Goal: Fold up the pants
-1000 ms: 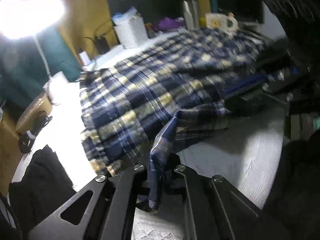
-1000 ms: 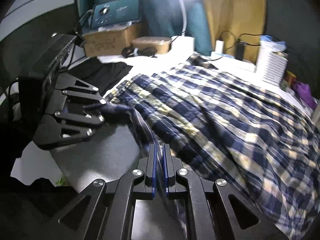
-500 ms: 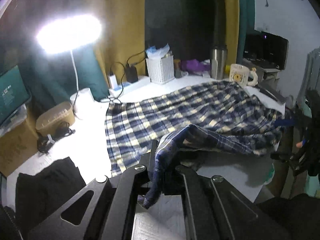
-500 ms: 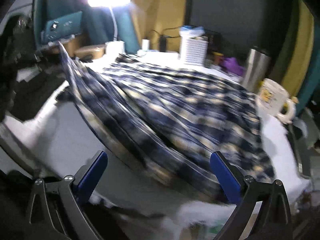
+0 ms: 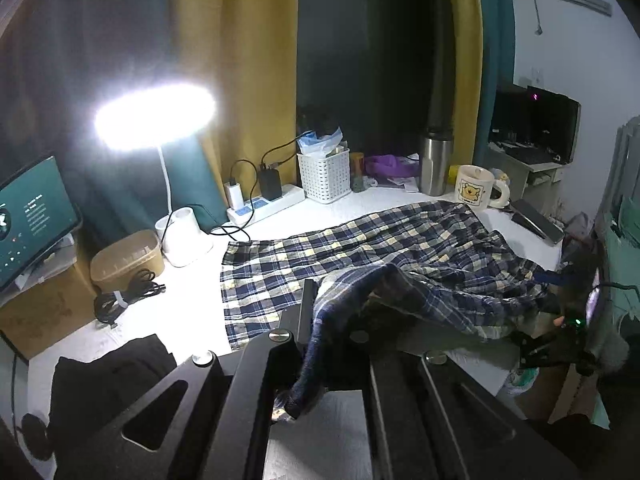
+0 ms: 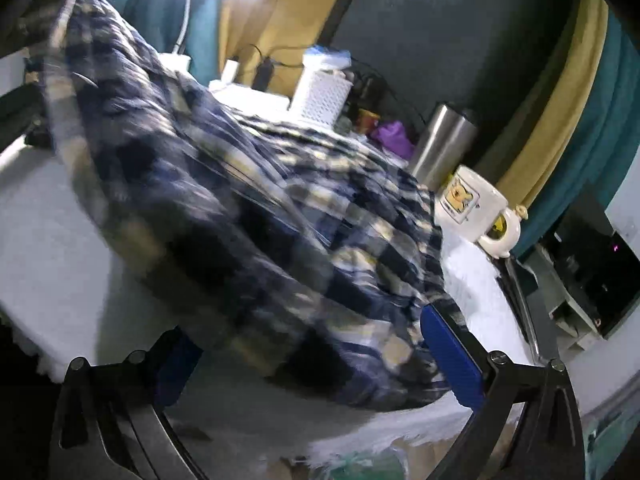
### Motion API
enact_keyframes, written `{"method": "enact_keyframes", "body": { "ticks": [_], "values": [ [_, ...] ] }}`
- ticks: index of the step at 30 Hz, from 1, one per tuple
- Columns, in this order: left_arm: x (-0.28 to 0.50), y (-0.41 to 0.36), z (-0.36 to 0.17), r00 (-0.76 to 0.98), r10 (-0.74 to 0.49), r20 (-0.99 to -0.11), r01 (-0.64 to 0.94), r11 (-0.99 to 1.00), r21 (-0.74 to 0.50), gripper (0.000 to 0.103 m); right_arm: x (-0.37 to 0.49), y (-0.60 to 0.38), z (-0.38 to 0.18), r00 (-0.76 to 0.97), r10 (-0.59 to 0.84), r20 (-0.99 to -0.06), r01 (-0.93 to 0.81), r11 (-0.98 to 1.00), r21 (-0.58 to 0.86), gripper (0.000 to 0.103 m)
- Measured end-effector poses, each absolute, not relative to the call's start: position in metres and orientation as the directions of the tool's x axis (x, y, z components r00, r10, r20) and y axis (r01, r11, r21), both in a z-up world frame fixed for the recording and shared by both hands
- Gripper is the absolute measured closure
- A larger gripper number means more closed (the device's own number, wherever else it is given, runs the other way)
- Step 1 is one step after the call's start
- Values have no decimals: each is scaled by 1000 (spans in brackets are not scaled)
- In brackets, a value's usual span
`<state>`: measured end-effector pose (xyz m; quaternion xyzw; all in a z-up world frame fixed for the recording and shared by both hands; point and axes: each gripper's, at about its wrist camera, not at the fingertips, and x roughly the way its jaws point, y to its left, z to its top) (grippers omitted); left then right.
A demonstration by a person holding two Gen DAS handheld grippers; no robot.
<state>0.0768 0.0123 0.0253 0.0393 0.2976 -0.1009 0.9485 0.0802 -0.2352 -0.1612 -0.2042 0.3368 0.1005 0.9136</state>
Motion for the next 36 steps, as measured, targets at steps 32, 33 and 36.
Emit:
{"method": "enact_keyframes", "body": {
  "ticks": [32,33,36],
  "values": [
    [15,-13,88,877,-257,-406,308,949,64,102,51,-315,-5,879,141,-455,-193,979,-68,91],
    [17,-12,91,879,-258,-401,310,948,70,102,54,-314,-2,881,144,-450,-190,980,-60,91],
    [23,-11,94,881,-258,-396,312,947,78,102,63,-313,3,885,142,-444,-181,982,-46,91]
  ]
}}
